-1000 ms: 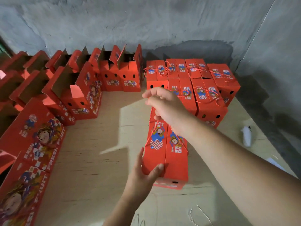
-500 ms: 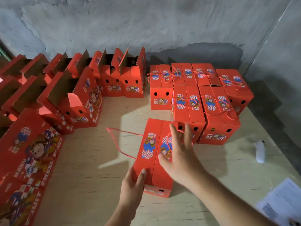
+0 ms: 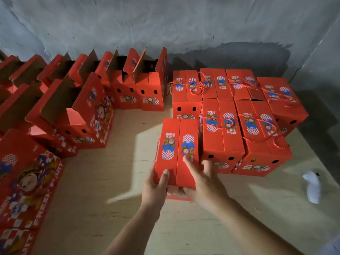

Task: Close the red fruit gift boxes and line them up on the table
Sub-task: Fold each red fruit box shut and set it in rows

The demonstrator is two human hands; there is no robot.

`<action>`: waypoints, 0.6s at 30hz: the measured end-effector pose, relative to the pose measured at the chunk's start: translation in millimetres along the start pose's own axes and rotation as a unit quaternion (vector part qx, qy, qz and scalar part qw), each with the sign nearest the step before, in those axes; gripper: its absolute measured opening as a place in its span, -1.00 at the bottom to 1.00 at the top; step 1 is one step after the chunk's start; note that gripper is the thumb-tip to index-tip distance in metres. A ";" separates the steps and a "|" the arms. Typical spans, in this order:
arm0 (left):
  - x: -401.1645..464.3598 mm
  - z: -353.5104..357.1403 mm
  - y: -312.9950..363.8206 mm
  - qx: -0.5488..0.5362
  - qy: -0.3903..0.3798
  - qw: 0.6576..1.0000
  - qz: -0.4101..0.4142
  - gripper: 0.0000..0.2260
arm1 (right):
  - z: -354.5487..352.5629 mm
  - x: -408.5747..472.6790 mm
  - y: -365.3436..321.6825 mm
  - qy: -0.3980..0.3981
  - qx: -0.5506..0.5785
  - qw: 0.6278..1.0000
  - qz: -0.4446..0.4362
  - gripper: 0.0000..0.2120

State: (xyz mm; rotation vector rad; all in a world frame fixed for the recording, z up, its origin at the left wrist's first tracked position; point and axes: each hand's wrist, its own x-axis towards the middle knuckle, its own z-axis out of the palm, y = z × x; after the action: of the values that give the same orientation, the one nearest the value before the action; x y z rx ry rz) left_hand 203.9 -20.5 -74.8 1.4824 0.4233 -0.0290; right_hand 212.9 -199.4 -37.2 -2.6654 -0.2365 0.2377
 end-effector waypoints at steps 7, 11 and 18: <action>80.0 31.0 25.1 0.015 -0.053 0.998 0.012 -0.78 | -10.6 77.7 15.5 0.071 -0.188 0.979 -0.028 -0.06; 103.8 42.2 32.2 0.045 -0.049 0.997 0.031 -0.75 | -18.3 111.0 24.0 0.015 -0.186 0.982 -0.035 -0.04; 116.1 42.0 44.6 0.096 -0.100 0.990 0.007 -0.59 | -28.2 131.5 13.9 -0.082 -0.170 0.982 0.030 -0.05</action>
State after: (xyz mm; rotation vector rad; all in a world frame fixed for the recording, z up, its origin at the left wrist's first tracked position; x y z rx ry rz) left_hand 334.5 -29.1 -64.8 1.6543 0.2526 -0.2116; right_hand 348.1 -196.7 -35.4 -2.9962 -0.2698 0.4748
